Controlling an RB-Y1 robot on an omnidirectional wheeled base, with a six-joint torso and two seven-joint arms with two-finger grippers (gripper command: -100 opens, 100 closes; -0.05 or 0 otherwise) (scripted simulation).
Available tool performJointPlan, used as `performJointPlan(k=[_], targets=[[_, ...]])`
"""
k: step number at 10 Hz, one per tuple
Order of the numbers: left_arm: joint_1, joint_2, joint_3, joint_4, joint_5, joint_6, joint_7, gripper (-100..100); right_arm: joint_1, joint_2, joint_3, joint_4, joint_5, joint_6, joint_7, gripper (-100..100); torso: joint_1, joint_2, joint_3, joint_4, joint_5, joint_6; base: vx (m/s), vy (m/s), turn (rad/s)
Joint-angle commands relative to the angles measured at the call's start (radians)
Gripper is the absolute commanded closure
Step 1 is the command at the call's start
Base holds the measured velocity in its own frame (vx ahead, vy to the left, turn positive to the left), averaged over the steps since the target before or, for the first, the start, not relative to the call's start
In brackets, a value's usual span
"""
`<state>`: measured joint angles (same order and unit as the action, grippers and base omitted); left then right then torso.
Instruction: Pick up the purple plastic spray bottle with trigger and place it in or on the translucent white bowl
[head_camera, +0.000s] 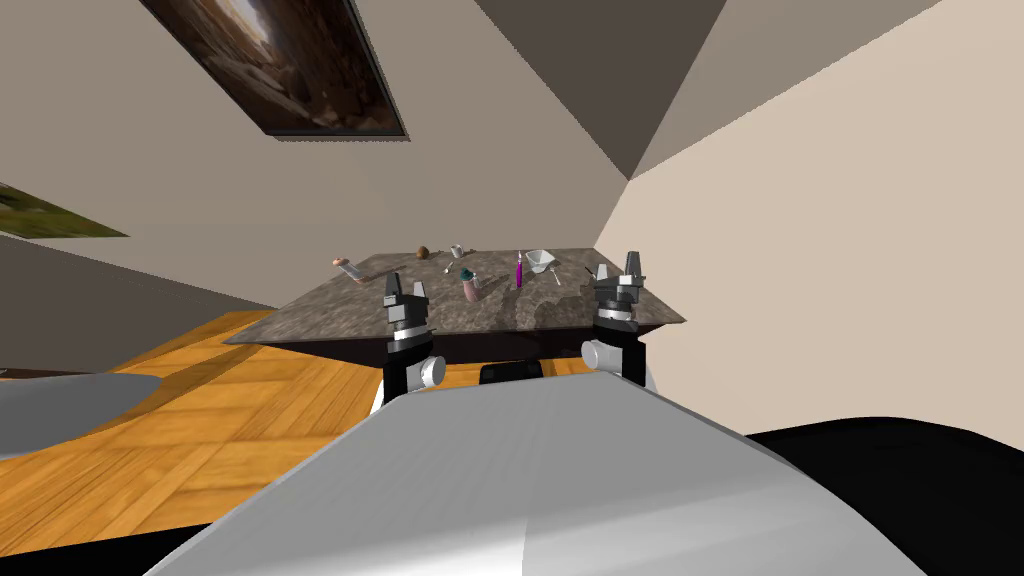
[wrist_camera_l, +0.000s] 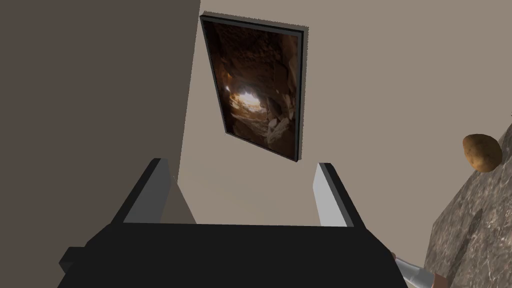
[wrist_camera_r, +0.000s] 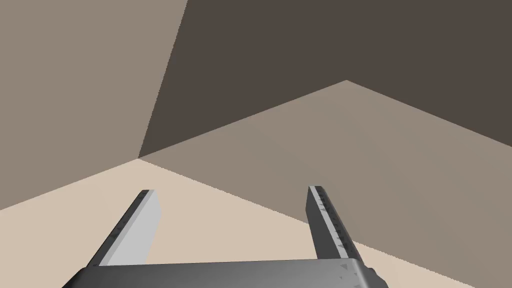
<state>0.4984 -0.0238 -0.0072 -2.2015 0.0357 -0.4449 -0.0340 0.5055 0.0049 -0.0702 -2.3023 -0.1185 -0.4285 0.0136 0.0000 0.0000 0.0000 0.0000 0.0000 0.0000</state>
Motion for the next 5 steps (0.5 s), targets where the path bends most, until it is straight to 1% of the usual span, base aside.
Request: performJointPlan(k=[1, 3, 5], targets=[[0.000, 0.000, 0.000, 0.000, 0.000, 0.000, 0.000, 0, -0.003, -0.029, 0.001, 0.003, 0.004, 0.007, -0.002, -100, 0.000, 0.000, 0.000, 0.000, 0.000, 0.000, -0.008, -0.008, 0.068], [0.000, 0.000, 0.000, 0.000, 0.000, 0.000, 0.000, 0, -0.011, -0.069, 0.003, 0.010, 0.013, 0.023, -0.008, -100, -0.001, 0.001, 0.001, 0.000, 0.000, 0.000, -0.030, -0.023, 0.095], [0.000, 0.000, 0.000, 0.000, 0.000, 0.000, 0.000, 0, -0.023, -0.105, 0.006, 0.021, 0.028, 0.047, -0.014, -100, -0.002, 0.002, 0.001, 0.000, -0.001, 0.000, -0.043, -0.034, 0.146]])
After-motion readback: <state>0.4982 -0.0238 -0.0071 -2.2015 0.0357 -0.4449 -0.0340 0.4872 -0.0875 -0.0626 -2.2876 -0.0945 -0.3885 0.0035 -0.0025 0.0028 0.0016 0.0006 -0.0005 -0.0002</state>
